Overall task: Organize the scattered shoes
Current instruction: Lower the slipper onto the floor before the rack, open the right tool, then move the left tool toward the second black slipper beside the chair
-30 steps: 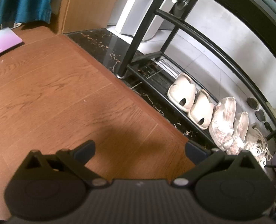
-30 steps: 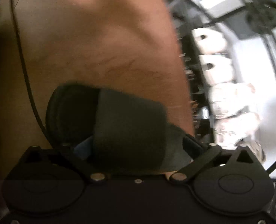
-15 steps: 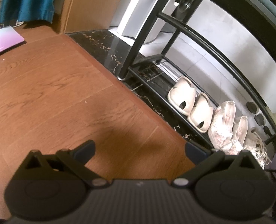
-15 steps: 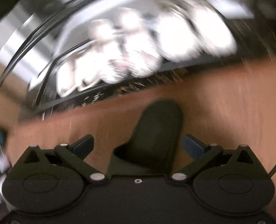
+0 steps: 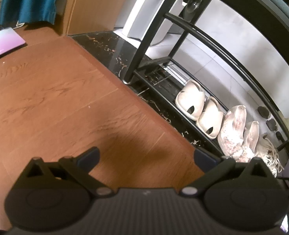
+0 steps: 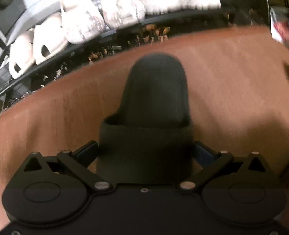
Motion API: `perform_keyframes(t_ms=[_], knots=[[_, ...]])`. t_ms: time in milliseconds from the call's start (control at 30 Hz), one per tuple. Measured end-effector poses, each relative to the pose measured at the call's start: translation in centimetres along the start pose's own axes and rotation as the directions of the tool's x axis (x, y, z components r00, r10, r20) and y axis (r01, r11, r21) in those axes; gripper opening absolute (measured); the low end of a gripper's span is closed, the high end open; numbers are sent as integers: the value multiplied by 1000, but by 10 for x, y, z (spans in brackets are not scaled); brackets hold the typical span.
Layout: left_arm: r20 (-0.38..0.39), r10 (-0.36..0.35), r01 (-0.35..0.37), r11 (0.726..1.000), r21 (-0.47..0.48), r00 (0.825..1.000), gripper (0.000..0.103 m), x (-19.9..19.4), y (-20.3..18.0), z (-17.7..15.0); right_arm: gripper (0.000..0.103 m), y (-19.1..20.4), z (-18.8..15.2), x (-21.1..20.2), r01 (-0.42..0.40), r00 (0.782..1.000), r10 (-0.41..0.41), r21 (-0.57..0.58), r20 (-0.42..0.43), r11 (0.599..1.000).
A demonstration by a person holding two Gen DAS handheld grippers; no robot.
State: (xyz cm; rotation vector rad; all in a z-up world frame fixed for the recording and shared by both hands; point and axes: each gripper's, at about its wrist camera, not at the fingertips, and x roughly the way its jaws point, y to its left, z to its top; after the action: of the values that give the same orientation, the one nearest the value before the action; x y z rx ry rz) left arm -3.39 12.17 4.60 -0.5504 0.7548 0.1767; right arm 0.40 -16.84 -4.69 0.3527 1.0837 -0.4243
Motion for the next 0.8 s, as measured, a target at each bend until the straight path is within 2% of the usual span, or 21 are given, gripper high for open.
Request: perform_keyframes(t_ms=[67,167,267,300,433,533,667,800], knots=[[-5,1,-1,1000,3,1000,102,2,0,0,103,7,1,3,1,1000,2,-103,29,995],[-9,3,-3,1000,-3,1000,102,3,1,0,103,4,7,6,-48,998,55,-221,22,974],[-11,4,-4,1000,-12,1000,102,2,3,1,103,-10,18,12,-117,993,114,-232,-30,966],[-11,4,-4,1000,-12,1000,102,3,3,1,103,-11,20,12,-126,992,121,-271,-38,954],[-9,4,-4,1000,-4,1000,102,2,2,1,103,-6,18,6,-115,993,109,-334,-35,935],[-6,3,-3,1000,-5,1000,102,1,3,0,103,-7,21,-3,-96,995,98,-298,-9,950],[-6,1,-1,1000,-7,1000,102,1,3,0,103,-20,34,-43,-177,979,193,-192,68,965],[4,3,-3,1000,-2,1000,102,-1,3,-1,103,-48,43,-77,-277,950,281,-46,136,960]])
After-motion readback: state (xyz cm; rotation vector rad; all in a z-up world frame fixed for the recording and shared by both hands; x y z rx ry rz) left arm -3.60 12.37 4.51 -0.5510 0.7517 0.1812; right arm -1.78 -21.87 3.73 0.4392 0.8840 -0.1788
